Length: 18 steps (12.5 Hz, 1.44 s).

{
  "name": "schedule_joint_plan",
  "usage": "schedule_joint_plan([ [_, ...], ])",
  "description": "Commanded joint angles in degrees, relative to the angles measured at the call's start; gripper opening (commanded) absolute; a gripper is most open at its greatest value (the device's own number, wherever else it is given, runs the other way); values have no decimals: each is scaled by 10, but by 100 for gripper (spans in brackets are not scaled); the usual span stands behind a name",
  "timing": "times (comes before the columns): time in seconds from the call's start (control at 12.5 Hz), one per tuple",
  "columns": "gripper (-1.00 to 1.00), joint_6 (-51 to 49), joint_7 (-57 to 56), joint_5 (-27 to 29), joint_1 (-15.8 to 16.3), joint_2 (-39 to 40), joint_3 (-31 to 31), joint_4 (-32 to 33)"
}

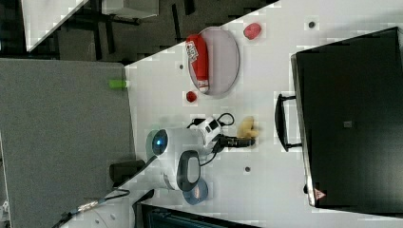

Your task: Pick Banana and place it in mug.

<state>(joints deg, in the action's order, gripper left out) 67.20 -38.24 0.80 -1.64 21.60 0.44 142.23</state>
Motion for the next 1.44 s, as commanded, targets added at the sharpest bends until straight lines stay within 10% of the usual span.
schedule_joint_plan([
  [0.08,-6,-5,-25,-12,-2,-16,-8,-12],
  [0.24,-48,-7,-25,-12,-2,-25,-8,-15],
  [1.44,-49,-427,-19,-11,0,-378,3,-136],
])
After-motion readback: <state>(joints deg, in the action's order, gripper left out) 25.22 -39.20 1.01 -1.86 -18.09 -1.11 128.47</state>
